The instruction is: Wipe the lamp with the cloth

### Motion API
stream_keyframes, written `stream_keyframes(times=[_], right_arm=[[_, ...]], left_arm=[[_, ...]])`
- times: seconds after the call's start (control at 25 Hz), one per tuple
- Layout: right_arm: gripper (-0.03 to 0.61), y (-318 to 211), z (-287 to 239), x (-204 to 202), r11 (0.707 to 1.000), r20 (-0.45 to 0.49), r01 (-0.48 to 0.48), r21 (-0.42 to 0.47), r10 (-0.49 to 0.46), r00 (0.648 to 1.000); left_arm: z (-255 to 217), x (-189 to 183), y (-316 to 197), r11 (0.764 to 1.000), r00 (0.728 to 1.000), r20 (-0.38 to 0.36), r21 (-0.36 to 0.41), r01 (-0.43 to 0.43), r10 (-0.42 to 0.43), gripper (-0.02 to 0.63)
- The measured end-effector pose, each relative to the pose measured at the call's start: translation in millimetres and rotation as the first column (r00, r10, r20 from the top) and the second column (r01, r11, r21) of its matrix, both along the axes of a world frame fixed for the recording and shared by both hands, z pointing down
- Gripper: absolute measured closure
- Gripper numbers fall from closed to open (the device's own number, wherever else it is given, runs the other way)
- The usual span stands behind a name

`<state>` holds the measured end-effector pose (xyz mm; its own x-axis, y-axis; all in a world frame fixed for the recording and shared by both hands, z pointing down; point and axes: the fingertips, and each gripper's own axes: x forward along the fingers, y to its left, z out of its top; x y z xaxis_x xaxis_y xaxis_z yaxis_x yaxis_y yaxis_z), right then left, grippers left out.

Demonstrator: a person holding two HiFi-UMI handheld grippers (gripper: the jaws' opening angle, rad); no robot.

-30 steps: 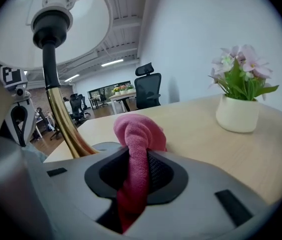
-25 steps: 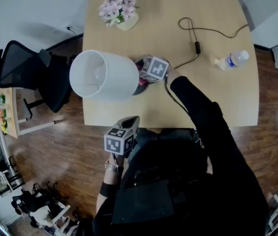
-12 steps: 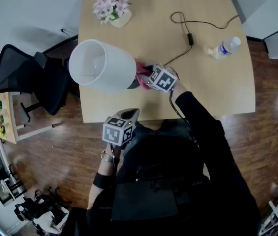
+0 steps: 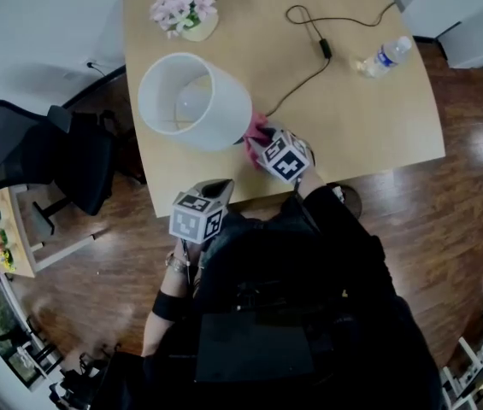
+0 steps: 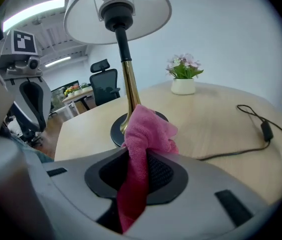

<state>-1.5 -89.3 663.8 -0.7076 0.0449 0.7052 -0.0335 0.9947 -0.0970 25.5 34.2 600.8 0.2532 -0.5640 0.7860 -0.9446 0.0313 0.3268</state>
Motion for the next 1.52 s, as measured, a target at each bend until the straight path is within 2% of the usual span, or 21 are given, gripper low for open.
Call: stream_keyframes(times=[0.36, 0.84, 1.12, 1.52], right_arm=[[0.488, 19, 0, -6, 0.975, -0.049, -0.223, 0.016, 0.224, 0.973], [0.488, 48, -1, -24, 0.926, -0.043, -0.376, 0.039, 0.377, 0.925], [0.489, 73, 0, -65, 0.905, -0.021, -0.425, 0.004, 0.425, 0.905], [0.489, 66, 2, -115, 0.824, -0.01, -0.567, 0.009, 0.567, 0.824]], left_arm=[[-5, -44, 20, 0.995, 0.995, -0.015, 0.031, -0.094, 0.094, 0.621], [0, -84, 36, 0.976, 0.978, -0.007, 0.066, -0.208, 0.209, 0.621], [6, -120, 62, 0.978, 0.979, 0.0, 0.059, -0.201, 0.202, 0.621], [11, -165, 93, 0.986, 0.988, -0.008, 0.051, -0.157, 0.157, 0.621]])
